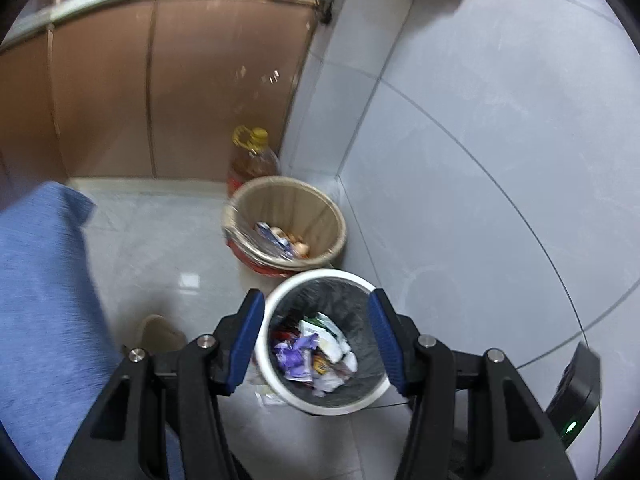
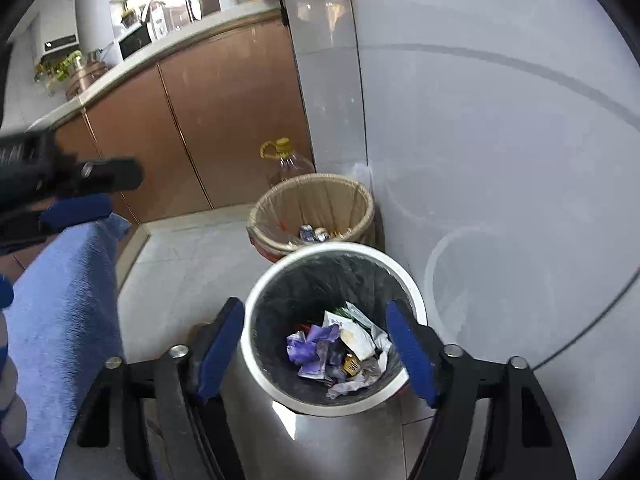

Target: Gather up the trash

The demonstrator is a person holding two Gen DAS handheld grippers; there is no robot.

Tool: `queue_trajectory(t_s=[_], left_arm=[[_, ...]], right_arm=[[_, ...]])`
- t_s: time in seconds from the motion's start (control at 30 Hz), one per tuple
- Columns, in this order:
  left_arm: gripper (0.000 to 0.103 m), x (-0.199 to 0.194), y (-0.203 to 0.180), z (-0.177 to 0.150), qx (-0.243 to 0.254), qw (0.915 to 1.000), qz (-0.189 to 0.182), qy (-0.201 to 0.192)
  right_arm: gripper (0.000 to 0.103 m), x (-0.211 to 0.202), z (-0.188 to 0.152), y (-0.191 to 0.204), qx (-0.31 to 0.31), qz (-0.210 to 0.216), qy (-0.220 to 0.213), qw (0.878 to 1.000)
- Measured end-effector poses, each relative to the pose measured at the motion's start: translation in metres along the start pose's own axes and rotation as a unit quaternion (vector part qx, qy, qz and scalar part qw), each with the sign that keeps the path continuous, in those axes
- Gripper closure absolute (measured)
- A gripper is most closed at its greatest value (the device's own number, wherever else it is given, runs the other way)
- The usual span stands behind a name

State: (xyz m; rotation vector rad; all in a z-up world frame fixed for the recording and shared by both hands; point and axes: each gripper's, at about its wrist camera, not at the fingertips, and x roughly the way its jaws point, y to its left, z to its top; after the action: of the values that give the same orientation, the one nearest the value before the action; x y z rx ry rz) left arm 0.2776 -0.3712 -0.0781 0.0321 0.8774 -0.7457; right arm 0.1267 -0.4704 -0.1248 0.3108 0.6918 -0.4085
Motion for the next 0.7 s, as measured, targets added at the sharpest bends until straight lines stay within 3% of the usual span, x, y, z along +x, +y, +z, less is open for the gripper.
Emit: queue_trajectory(t_s=[0.2,0.37,0.7], left_arm=[[0.051,-0.08,0.024,-0.023,0.001,0.9946,0.058,-0.086],[0.051,-0.137,0.047,-0.048,0.004,0.9862,0.114,-0.12],[0.049,-0.23,0.09,-0.117,-0.01,0.9572,0.235,-0.169]], right_arm=[[0.012,-0.041,0.008,0.028,-0.014,0.008,-0.043,0.999],[0.001,-0.074,0.009,0.057,-0.034,0.023,-0.072,0.997],[0.0,-0.12,-0.021,0.128,-0.108,0.069,-0.095,0.987]])
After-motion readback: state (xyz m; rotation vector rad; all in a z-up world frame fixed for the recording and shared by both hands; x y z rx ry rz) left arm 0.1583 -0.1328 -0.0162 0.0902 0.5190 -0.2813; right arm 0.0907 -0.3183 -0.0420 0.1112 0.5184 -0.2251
